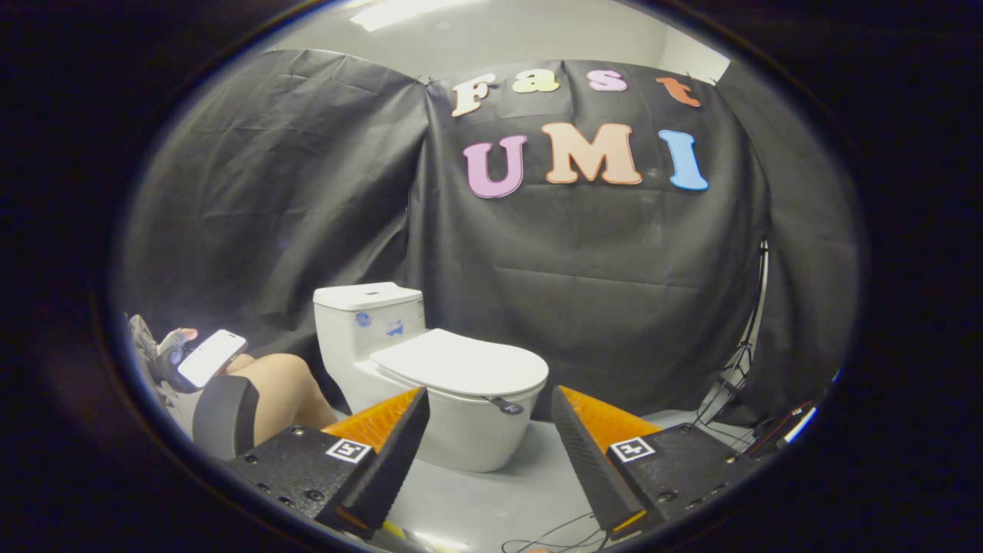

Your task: Open the toilet lid.

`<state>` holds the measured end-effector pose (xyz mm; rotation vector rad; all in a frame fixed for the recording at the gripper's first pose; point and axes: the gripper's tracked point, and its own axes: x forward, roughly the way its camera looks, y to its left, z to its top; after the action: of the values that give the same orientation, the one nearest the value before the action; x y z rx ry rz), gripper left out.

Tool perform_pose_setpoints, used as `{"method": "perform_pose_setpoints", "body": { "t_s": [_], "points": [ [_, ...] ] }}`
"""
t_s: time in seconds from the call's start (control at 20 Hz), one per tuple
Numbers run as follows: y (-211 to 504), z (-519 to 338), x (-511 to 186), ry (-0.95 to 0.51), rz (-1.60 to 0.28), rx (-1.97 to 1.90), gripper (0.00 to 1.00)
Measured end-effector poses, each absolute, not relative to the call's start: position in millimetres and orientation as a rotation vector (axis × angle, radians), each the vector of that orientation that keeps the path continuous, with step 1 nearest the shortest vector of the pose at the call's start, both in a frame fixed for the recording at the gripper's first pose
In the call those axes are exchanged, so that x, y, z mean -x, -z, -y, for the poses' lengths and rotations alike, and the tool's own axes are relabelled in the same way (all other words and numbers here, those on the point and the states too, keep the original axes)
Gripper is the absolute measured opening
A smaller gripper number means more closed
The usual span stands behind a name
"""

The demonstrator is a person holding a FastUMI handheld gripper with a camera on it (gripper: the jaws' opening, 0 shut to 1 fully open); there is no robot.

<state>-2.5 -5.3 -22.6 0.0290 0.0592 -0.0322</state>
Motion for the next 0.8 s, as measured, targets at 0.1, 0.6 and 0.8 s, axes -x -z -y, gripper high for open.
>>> {"method": "perform_pose_setpoints", "body": {
  "t_s": [0.1,0.6,0.8],
  "points": [
    [26,8,3,0.042,-0.069,-0.047,0.97],
    [17,17,-6,0.052,-0.068,-0.043,0.97],
    [-17,33,-24,0.06,-0.021,-0.037,0.97]
  ]
}}
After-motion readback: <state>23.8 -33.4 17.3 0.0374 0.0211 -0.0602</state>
